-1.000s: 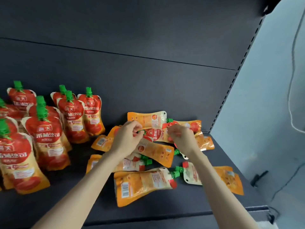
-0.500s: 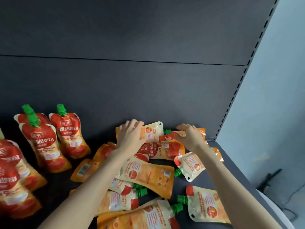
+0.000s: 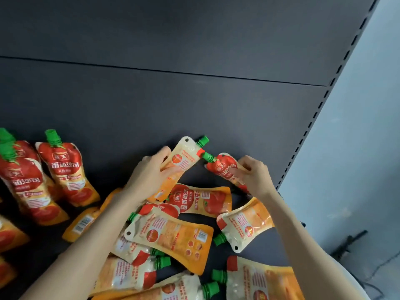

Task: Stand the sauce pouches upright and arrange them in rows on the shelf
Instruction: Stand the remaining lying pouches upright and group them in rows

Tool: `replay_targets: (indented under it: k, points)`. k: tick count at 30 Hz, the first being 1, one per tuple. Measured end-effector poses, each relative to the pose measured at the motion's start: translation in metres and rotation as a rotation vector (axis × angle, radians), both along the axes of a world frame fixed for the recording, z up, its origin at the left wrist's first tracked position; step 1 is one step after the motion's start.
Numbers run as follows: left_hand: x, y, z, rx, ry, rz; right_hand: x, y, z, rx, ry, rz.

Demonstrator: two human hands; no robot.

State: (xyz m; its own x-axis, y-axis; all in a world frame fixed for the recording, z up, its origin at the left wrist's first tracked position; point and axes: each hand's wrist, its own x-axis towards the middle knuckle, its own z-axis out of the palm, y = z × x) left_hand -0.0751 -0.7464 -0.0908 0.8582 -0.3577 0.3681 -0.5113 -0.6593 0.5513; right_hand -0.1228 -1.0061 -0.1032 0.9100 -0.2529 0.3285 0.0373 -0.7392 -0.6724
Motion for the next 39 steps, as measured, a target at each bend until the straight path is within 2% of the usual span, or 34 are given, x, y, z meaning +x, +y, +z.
replay_targets:
  k: [3, 6, 11, 14, 19, 22, 26, 30, 34, 39]
  points:
    - [-0.005, -0.016, 0.002, -0.222, 0.086, 0.030, -0.003, -0.004, 0.006, 0.114, -0.090, 0.009]
    - [-0.016, -0.036, -0.001, -0.385, 0.137, 0.077, -0.006, -0.009, 0.001, 0.265, -0.080, 0.048]
    - [-0.030, -0.054, -0.025, -0.474, 0.262, 0.085, -0.014, -0.021, -0.007, 0.557, -0.057, 0.102]
    - [-0.040, -0.057, -0.035, -0.515, 0.361, 0.032, -0.018, -0.027, -0.014, 0.659, -0.019, 0.134]
    - [-0.050, -0.061, -0.025, -0.582, 0.456, -0.045, -0.019, -0.026, -0.014, 0.436, -0.108, 0.156]
    - [-0.052, -0.060, -0.018, -0.683, 0.526, -0.062, -0.023, -0.019, -0.006, 0.386, -0.206, 0.160]
    - [-0.055, -0.058, -0.002, -0.849, 0.685, -0.136, -0.028, -0.012, 0.016, 0.471, -0.273, 0.172]
    - [-0.056, -0.058, 0.012, -0.909, 0.756, -0.195, -0.032, 0.006, 0.030, 0.585, -0.217, 0.265]
    - [-0.060, -0.061, 0.015, -0.881, 0.789, -0.211, -0.034, 0.026, 0.030, 0.629, -0.123, 0.371]
    - [-0.068, -0.061, 0.012, -0.841, 0.898, -0.268, -0.033, 0.031, 0.027, 0.655, -0.087, 0.356]
